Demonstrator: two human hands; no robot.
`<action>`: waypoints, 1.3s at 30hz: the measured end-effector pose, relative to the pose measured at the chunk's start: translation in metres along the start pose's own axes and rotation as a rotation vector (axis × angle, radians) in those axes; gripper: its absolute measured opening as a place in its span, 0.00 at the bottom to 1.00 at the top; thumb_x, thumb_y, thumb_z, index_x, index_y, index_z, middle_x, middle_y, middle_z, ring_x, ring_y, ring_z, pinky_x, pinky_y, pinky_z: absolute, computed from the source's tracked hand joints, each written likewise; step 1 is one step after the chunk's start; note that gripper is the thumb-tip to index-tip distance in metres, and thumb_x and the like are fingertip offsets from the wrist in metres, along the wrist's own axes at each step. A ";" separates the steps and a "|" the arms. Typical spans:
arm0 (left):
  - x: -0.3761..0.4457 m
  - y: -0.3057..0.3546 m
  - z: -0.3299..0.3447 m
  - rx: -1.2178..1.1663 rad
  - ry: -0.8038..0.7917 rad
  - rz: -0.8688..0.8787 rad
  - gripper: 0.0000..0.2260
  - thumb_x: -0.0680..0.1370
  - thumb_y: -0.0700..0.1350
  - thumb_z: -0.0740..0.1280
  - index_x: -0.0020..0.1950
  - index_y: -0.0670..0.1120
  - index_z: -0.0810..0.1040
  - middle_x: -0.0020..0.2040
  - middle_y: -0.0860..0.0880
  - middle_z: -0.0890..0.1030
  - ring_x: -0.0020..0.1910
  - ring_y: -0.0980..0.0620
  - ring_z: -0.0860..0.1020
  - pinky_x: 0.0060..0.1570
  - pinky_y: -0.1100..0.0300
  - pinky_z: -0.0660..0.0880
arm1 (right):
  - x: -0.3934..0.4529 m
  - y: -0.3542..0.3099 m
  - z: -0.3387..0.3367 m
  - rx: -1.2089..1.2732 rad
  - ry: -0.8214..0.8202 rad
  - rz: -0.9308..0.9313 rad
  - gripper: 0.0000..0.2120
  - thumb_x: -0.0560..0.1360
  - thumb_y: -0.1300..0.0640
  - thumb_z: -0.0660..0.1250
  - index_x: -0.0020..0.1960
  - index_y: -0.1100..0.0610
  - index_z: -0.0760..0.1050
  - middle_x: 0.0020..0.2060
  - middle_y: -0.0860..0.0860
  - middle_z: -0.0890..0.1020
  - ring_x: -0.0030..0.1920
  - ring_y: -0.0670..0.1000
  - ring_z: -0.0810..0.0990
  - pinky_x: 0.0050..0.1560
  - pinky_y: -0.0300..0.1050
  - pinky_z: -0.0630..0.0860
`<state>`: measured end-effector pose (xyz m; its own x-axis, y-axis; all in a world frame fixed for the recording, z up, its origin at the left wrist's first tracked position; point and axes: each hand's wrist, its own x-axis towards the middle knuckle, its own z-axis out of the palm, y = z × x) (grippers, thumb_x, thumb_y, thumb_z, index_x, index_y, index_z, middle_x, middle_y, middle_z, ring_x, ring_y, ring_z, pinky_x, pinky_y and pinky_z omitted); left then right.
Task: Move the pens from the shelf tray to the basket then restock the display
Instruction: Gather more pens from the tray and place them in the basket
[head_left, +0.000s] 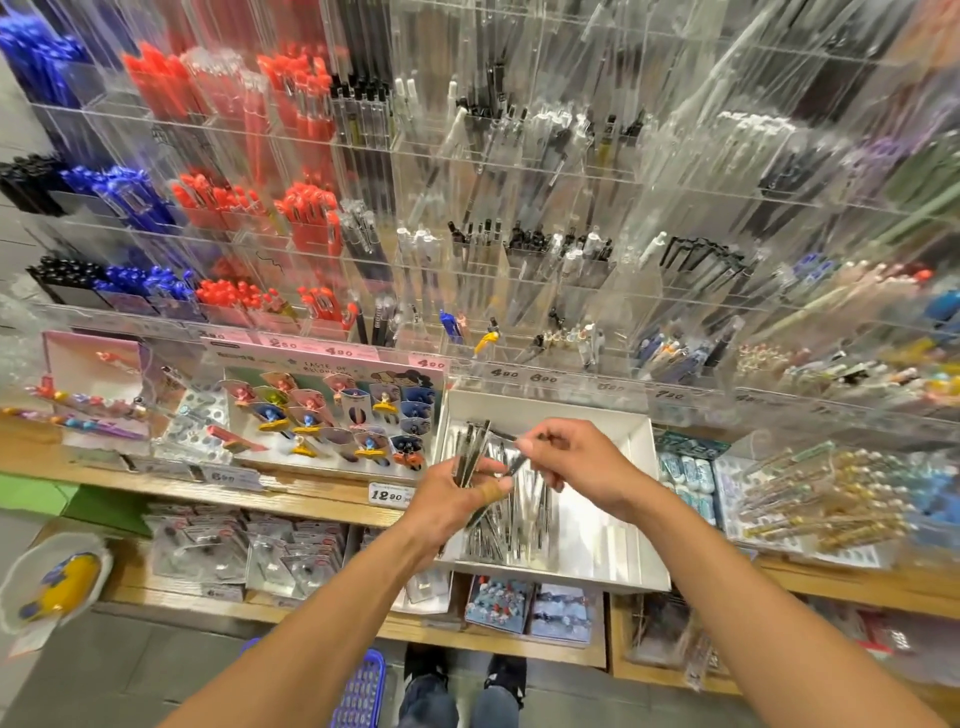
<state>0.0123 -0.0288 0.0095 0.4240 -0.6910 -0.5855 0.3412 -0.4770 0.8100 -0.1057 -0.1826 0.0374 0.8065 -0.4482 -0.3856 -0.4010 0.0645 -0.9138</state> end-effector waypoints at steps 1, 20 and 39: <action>0.001 0.000 0.001 0.001 -0.033 -0.013 0.11 0.73 0.49 0.75 0.53 0.49 0.80 0.43 0.53 0.84 0.32 0.64 0.80 0.36 0.61 0.69 | 0.007 -0.001 0.005 0.070 -0.002 0.004 0.05 0.77 0.56 0.70 0.49 0.58 0.78 0.30 0.48 0.79 0.29 0.46 0.74 0.29 0.38 0.71; 0.007 -0.024 -0.017 -0.187 0.011 -0.145 0.02 0.82 0.41 0.64 0.52 0.44 0.73 0.33 0.49 0.74 0.25 0.54 0.66 0.26 0.60 0.65 | 0.030 0.101 0.064 -0.720 0.083 0.534 0.11 0.78 0.61 0.64 0.38 0.57 0.66 0.33 0.49 0.73 0.30 0.46 0.73 0.30 0.37 0.71; 0.003 -0.011 -0.004 0.277 0.016 0.153 0.10 0.71 0.46 0.78 0.48 0.51 0.81 0.47 0.48 0.84 0.48 0.50 0.82 0.48 0.57 0.80 | -0.002 -0.003 0.020 0.046 -0.001 0.132 0.04 0.80 0.59 0.65 0.48 0.60 0.75 0.31 0.51 0.77 0.28 0.47 0.76 0.29 0.37 0.71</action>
<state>0.0133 -0.0234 -0.0017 0.4666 -0.7587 -0.4547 0.0318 -0.4994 0.8658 -0.0973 -0.1646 0.0382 0.7488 -0.4318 -0.5029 -0.4832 0.1637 -0.8601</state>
